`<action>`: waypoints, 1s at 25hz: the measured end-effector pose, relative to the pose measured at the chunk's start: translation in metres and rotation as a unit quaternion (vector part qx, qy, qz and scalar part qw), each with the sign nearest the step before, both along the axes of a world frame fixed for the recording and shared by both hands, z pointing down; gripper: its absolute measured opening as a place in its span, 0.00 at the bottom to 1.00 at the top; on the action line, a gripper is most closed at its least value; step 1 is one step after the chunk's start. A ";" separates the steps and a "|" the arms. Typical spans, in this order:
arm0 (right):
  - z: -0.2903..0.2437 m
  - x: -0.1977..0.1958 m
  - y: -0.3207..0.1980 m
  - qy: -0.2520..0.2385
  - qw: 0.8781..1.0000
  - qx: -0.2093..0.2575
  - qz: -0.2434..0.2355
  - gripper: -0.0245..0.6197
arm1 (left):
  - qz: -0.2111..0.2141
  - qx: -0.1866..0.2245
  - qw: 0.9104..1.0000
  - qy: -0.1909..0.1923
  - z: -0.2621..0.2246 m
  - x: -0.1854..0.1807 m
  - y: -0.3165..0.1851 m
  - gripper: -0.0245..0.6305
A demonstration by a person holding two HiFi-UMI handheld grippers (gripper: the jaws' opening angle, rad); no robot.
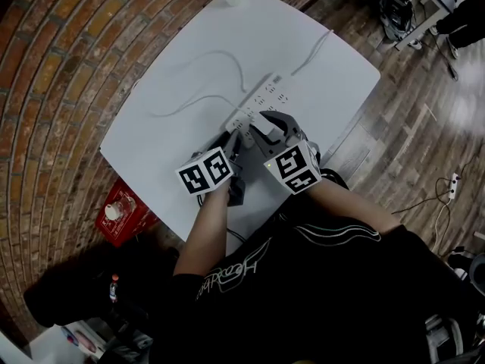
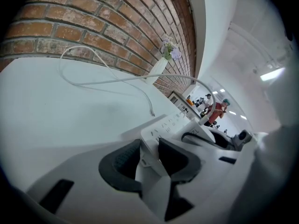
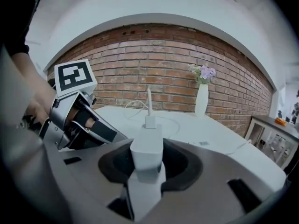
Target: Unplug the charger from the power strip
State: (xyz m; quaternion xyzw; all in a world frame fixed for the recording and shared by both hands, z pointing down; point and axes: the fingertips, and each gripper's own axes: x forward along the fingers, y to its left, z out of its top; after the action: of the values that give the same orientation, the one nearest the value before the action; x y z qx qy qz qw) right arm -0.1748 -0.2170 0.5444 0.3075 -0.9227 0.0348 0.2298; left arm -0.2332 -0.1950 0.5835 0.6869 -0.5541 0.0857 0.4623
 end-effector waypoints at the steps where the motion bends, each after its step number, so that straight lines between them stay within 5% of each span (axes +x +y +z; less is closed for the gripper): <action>1: 0.000 0.000 0.000 -0.001 1.000 -0.003 -0.001 0.23 | 0.000 0.000 1.000 0.001 0.000 0.000 0.000 0.23; 6: 0.004 0.009 -0.006 -0.066 0.994 -0.086 0.028 0.23 | 0.007 0.003 1.000 -0.008 -0.001 0.003 -0.001 0.23; 13: -0.001 0.000 0.000 0.004 0.999 -0.034 0.001 0.23 | 0.005 0.004 1.000 -0.009 -0.001 0.001 -0.001 0.23; 21: 0.002 0.008 -0.002 -0.048 0.992 -0.112 0.016 0.23 | 0.010 0.006 1.000 -0.014 -0.002 0.003 0.001 0.23; 25: -0.001 0.005 0.000 0.000 0.998 -0.063 0.005 0.23 | 0.009 0.005 1.000 -0.014 -0.002 0.004 0.000 0.23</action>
State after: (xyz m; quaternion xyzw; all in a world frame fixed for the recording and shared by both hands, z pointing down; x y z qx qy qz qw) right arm -0.1702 -0.2165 0.5438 0.2966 -0.9172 0.0941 0.2489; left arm -0.2295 -0.1946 0.5819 0.6930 -0.5547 0.0962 0.4504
